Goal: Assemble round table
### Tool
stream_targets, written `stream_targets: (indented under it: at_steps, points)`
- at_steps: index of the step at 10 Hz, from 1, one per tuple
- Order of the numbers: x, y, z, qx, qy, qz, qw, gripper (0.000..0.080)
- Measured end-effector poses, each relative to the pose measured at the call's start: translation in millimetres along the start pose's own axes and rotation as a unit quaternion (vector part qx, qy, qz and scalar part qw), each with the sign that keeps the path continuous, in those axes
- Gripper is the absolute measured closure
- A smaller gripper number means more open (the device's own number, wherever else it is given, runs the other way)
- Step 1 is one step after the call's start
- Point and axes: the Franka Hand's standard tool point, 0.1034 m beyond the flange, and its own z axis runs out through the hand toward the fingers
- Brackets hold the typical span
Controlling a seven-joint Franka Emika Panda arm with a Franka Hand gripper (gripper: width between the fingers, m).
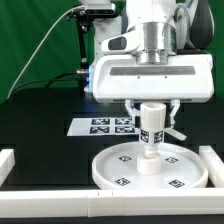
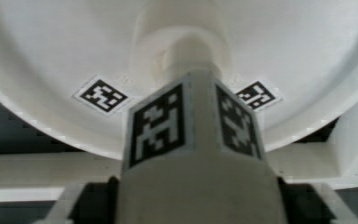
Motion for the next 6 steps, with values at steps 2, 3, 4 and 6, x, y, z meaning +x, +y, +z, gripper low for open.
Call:
stream_targets:
  at_steps: [2, 3, 4, 6]
  points:
    - [-8.4, 1.0, 5.9, -0.002, -0.009, -0.002, 1.0, 0.0393]
    - [-11.4, 2.5, 8.4, -0.004, -0.012, -0.002, 1.0, 0.0393]
    - [-11.6, 2.6, 9.4, -0.005, -0.008, -0.003, 1.0, 0.0393]
    - [-11.2, 2.7, 9.8, -0.005, -0.008, -0.003, 1.0, 0.0393]
